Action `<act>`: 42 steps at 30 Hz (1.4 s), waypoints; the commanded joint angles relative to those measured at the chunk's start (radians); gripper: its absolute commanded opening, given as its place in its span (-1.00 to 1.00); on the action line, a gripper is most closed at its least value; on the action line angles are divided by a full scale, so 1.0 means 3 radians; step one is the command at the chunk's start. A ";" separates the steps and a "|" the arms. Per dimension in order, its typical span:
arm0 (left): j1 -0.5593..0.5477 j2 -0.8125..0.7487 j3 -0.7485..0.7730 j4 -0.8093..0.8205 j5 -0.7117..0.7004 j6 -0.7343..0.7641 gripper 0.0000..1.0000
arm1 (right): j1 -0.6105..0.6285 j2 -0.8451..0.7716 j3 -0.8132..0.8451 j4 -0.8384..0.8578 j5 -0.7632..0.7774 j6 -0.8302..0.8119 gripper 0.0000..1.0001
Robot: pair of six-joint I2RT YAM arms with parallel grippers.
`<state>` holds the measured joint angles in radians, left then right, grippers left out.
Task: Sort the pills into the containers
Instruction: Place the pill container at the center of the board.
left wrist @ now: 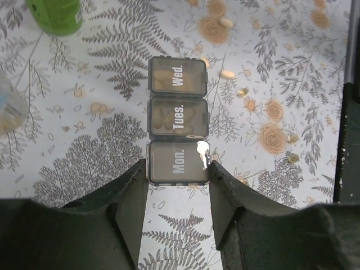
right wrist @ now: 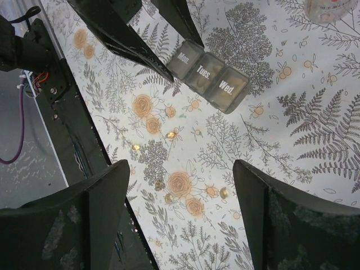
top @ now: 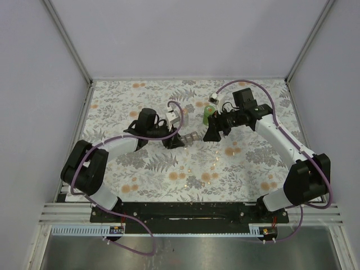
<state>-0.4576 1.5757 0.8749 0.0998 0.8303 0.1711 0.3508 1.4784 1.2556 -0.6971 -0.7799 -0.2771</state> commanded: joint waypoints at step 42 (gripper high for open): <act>-0.0530 0.0572 -0.0631 0.1457 -0.0963 -0.0008 0.29 | 0.0017 -0.0080 -0.0182 0.0192 0.0002 0.0014 0.67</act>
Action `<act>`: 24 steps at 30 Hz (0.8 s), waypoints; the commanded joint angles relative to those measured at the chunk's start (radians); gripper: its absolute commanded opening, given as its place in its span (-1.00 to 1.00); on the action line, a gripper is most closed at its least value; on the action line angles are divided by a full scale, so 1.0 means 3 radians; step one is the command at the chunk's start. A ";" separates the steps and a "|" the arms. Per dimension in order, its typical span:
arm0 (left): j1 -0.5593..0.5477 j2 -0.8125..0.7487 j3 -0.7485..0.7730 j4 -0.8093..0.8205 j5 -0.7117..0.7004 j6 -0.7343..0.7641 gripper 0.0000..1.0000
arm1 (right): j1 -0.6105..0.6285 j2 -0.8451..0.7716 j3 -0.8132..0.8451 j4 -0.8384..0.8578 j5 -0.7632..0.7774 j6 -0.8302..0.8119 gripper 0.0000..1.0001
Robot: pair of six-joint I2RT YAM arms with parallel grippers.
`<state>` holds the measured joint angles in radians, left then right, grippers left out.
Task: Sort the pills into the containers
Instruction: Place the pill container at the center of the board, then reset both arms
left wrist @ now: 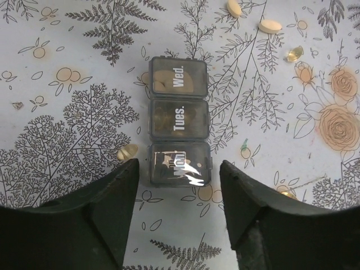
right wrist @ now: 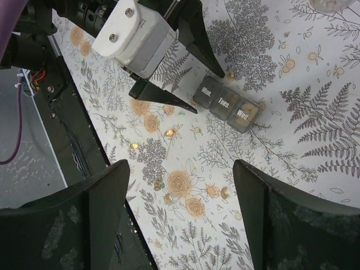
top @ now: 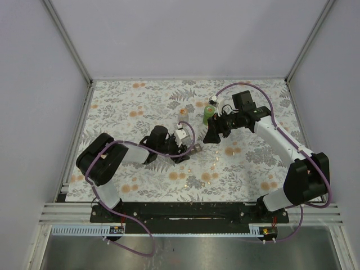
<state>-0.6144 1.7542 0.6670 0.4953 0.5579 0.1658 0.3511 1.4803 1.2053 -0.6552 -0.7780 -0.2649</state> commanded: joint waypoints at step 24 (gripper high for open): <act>0.0646 -0.1081 0.0026 -0.0004 0.0252 -0.0435 0.98 | -0.0608 -0.0792 -0.0397 0.0609 0.0573 0.0428 0.86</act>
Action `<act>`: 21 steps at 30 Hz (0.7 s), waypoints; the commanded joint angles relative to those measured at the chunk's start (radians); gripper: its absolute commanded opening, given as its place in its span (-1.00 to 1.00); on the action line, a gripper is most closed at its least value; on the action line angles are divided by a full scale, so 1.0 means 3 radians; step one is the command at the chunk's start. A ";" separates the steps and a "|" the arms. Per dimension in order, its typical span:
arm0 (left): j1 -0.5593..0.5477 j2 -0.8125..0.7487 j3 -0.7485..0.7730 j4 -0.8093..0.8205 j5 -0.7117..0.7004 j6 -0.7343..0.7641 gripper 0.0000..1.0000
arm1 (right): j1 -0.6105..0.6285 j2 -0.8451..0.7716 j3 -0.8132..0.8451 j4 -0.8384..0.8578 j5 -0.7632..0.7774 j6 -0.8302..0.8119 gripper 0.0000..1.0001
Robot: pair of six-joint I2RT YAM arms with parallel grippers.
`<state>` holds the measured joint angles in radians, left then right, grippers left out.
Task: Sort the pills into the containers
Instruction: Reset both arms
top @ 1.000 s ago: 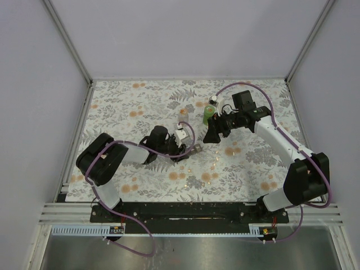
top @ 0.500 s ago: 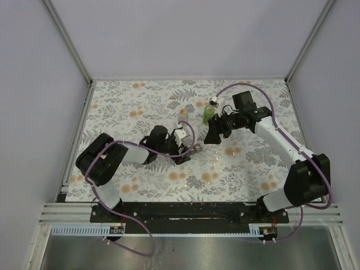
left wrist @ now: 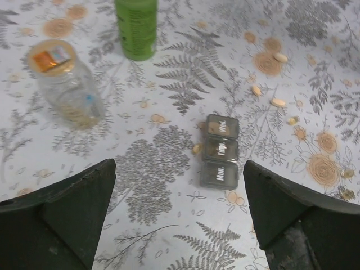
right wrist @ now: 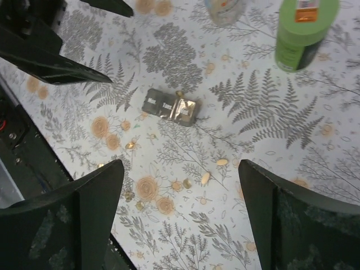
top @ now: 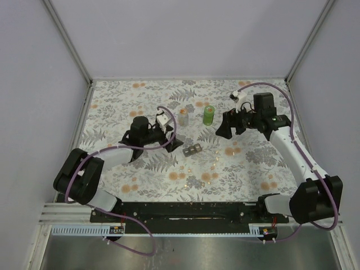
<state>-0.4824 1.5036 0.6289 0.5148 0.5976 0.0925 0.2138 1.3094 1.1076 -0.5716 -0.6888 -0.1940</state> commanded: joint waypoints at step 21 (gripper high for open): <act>0.1608 -0.1330 0.0614 -0.1429 -0.0125 -0.0482 0.98 | -0.0692 -0.1286 -0.0578 0.0540 0.1666 0.0830 0.99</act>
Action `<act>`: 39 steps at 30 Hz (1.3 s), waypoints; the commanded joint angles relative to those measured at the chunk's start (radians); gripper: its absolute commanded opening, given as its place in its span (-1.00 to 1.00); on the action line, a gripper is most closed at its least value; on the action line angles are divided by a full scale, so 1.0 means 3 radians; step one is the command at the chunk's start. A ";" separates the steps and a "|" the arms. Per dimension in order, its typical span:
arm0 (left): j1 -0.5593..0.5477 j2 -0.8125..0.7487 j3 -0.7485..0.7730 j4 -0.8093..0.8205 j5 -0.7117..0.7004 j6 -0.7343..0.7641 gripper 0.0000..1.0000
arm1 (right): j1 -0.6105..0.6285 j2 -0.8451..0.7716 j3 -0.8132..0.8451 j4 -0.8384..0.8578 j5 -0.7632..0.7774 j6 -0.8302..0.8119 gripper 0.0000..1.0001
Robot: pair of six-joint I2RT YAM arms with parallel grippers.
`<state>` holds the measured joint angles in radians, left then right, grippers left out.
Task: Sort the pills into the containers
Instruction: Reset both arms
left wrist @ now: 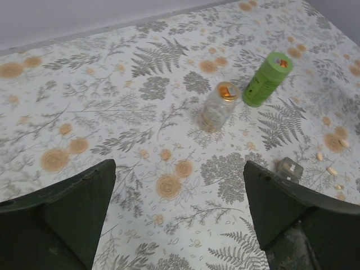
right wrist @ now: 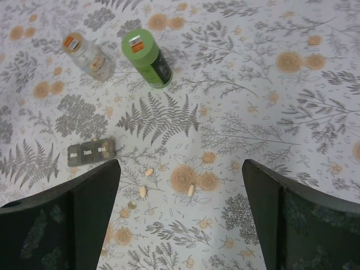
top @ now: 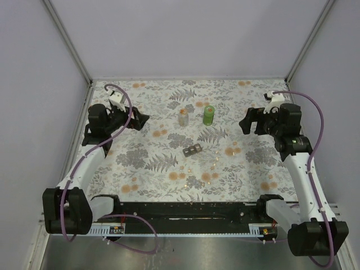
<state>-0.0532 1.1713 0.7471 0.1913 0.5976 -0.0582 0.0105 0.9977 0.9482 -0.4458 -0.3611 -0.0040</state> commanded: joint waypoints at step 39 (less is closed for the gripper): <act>0.0402 -0.0796 -0.0225 0.0201 -0.1010 -0.0496 0.98 | -0.0015 -0.0580 -0.0399 0.0458 0.0948 0.0029 0.99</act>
<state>0.0612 0.9314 0.6754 0.1867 0.2939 -0.1928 0.0101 0.8314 0.8299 -0.3557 -0.0940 0.0196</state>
